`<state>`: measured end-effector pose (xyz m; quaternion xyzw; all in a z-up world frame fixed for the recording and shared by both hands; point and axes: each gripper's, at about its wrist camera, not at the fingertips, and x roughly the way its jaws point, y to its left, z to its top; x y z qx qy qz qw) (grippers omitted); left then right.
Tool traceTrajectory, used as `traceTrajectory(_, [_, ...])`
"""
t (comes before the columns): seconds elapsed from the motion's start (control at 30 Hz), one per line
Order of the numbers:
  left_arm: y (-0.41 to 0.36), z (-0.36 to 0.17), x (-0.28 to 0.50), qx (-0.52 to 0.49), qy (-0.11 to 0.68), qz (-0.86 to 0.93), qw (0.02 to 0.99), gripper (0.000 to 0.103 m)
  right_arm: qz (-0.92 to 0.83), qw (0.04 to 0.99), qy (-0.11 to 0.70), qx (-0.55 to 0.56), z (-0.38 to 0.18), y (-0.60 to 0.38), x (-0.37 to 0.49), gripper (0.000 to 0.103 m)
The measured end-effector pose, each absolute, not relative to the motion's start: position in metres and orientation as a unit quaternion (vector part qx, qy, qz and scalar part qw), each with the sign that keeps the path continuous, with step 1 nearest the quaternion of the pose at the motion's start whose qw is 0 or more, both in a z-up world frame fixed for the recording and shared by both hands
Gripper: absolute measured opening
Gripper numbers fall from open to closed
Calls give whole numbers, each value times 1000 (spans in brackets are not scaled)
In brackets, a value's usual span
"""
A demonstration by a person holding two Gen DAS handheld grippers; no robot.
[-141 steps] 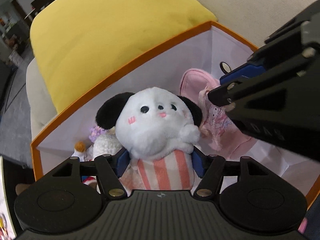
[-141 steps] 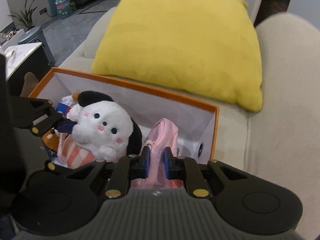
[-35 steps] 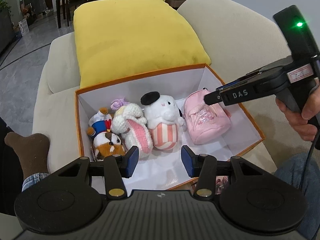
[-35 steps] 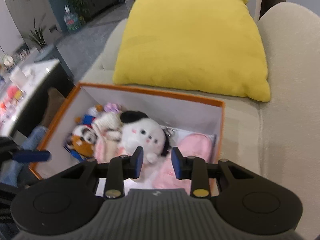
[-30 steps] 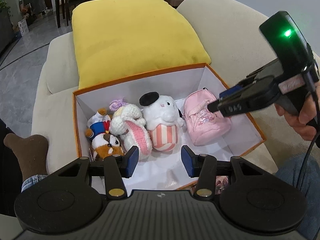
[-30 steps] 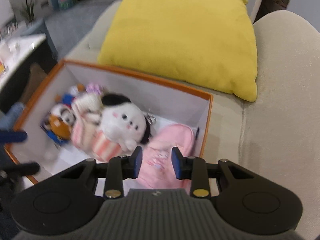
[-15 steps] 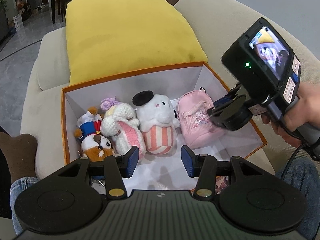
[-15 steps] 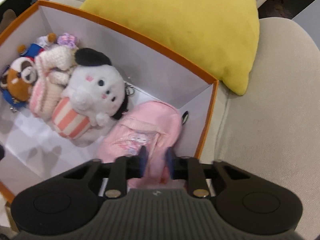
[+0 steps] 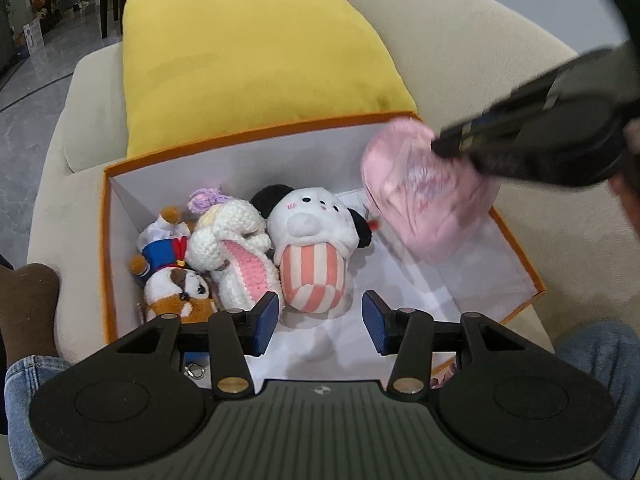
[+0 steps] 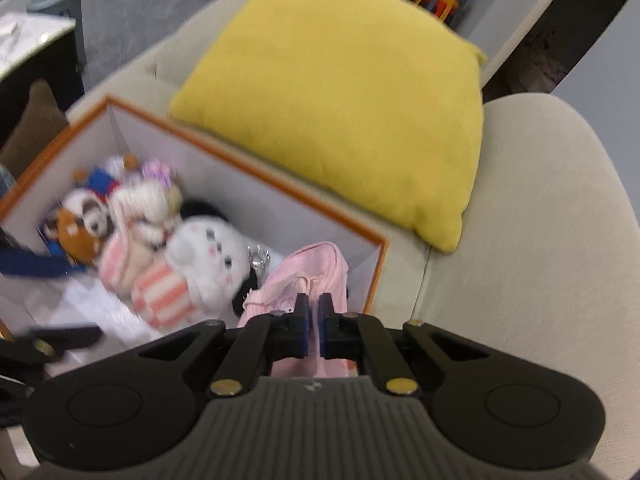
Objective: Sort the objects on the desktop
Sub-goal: 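Grasp the pink pouch inside the box again with the right gripper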
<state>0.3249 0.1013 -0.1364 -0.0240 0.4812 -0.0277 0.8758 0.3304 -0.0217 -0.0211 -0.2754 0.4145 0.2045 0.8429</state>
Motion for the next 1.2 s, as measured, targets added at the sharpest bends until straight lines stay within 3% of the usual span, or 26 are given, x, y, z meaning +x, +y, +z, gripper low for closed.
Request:
traceTrajectory(0.23, [99, -147, 337, -17, 492, -24, 870, 54, 241, 867, 406, -157, -3, -26, 339, 4])
traceTrajectory(0.4, [100, -153, 339, -12, 498, -19, 867, 53, 253, 851, 458, -53, -41, -36, 360, 3])
traceTrajectory(0.67, [95, -159, 343, 12, 501, -28, 865, 53, 216, 826, 515, -77, -96, -31, 375, 3])
traceTrajectory(0.8, [95, -165, 350, 16, 503, -42, 863, 42, 215, 820, 518, -112, -108, -13, 377, 7])
traceTrajectory(0.93, [92, -171, 356, 22, 503, -59, 862, 41, 233, 796, 544, -127, -127, 3, 385, 2])
traceTrajectory(1.2, [92, -172, 360, 33, 504, -48, 862, 39, 243, 790, 537, -167, -121, 4, 387, 4])
